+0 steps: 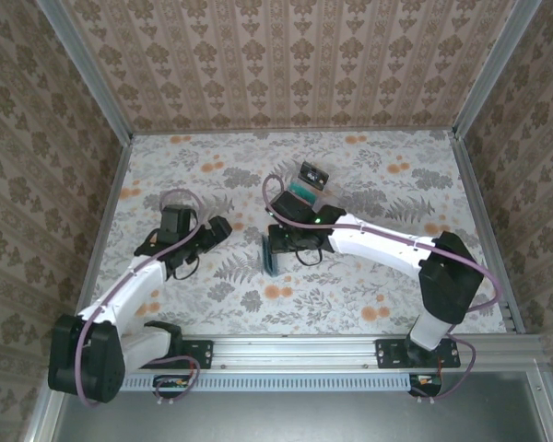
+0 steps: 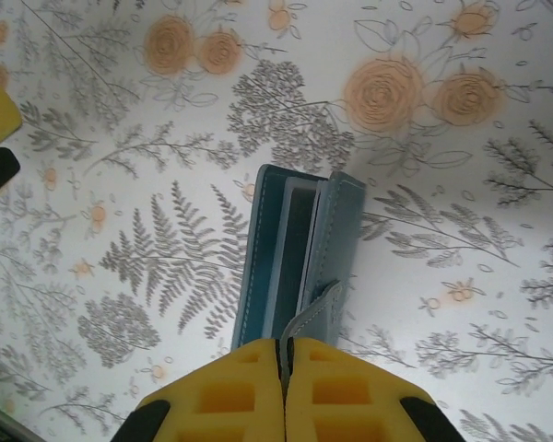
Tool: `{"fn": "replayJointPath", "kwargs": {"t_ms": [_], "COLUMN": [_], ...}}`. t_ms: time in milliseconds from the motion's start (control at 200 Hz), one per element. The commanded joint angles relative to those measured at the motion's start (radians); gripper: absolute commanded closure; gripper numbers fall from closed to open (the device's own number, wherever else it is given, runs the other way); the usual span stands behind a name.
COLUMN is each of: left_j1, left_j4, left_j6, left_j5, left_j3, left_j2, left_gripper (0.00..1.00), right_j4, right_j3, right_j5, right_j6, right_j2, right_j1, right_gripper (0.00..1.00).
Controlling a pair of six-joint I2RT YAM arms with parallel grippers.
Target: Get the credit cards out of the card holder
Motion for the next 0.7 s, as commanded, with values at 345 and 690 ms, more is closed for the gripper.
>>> {"fn": "replayJointPath", "kwargs": {"t_ms": [345,690], "left_j1": [-0.031,-0.077], "left_j4": [0.125,0.224], "left_j6": [0.026,-0.084], "left_j5": [0.140,0.351], "left_j3": [-0.014,0.077], "left_j2": [0.048,0.258], "left_gripper": [0.00,0.14], "right_j4": [-0.019,-0.090], "right_j3": [-0.139,-0.202], "right_j5": [0.083,0.122], "right_j6": [0.112,0.031], "right_j2": [-0.065,-0.088], "right_j1": [-0.016,-0.106], "right_gripper": [0.93,0.94]}}
